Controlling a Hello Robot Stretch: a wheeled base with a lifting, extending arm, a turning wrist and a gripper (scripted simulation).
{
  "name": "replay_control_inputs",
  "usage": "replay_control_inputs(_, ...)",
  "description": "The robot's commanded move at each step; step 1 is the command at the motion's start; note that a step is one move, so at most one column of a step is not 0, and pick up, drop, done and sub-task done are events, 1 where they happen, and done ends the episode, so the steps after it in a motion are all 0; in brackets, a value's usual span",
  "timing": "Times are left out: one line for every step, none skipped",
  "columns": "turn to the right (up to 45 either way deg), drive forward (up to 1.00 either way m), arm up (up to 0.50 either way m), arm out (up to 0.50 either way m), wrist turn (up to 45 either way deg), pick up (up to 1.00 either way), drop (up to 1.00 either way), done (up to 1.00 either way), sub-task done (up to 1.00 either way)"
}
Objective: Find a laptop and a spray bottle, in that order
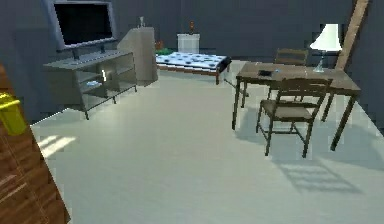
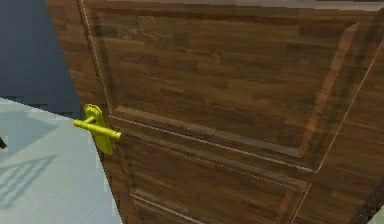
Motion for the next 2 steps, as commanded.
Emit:
replay_control_inputs(3.0,0.0,0.0,0.0,0.0,0.0,0.0,0.0,0.0)
replay_control_inputs(0.0,0.15,0.0,0.0,0.0,0.0,0.0,0.0,0.0)
